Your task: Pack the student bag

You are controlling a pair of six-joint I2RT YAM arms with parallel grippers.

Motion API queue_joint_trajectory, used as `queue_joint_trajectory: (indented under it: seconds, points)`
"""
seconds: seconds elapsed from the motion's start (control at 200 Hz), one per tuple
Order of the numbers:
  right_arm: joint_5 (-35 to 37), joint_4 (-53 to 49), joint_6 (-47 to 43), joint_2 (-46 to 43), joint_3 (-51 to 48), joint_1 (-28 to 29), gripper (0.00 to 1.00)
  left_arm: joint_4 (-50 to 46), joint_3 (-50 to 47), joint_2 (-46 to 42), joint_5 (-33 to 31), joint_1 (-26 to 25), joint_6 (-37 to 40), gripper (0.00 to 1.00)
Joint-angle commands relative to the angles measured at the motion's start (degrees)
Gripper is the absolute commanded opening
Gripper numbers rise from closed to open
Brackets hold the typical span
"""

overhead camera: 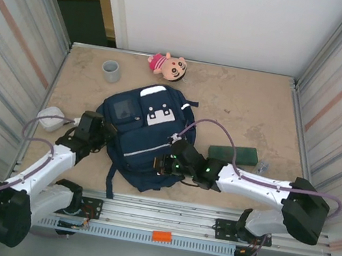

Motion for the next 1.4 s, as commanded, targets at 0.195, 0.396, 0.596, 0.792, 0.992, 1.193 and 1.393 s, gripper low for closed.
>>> queue_joint_trajectory:
  seconds: [0.195, 0.396, 0.596, 0.792, 0.992, 1.193, 1.393]
  points:
    - [6.2, 5.1, 1.7, 2.9, 4.9, 1.5, 0.00, -18.0, 6.1, -7.2, 8.9, 0.0, -11.2, 0.59]
    - [6.2, 4.6, 1.7, 3.2, 5.3, 1.5, 0.00, -28.2, 3.4, -18.4, 6.3, -6.6, -25.8, 0.60]
    - [5.9, 4.4, 1.5, 3.9, 5.8, 1.4, 0.00, -33.1, 3.1, -21.8, 4.4, -18.3, -37.4, 0.61]
    - [5.4, 3.9, 1.1, 4.3, 6.5, 1.5, 0.00, -33.6, 3.4, -20.7, 0.7, -31.2, -48.0, 0.60]
    - [5.1, 3.9, 1.0, 4.2, 6.6, 1.4, 0.00, -30.2, 3.7, -18.1, 0.5, -35.6, -52.6, 0.56]
    - [5.0, 3.6, 0.8, 4.0, 6.6, 1.6, 0.00, -20.0, 0.4, -14.1, 1.2, -35.6, -55.0, 0.52]
    - [4.9, 2.5, 0.5, 3.1, 6.1, 1.6, 0.00, -20.1, 0.1, -12.4, 0.6, -35.5, -55.3, 0.15]
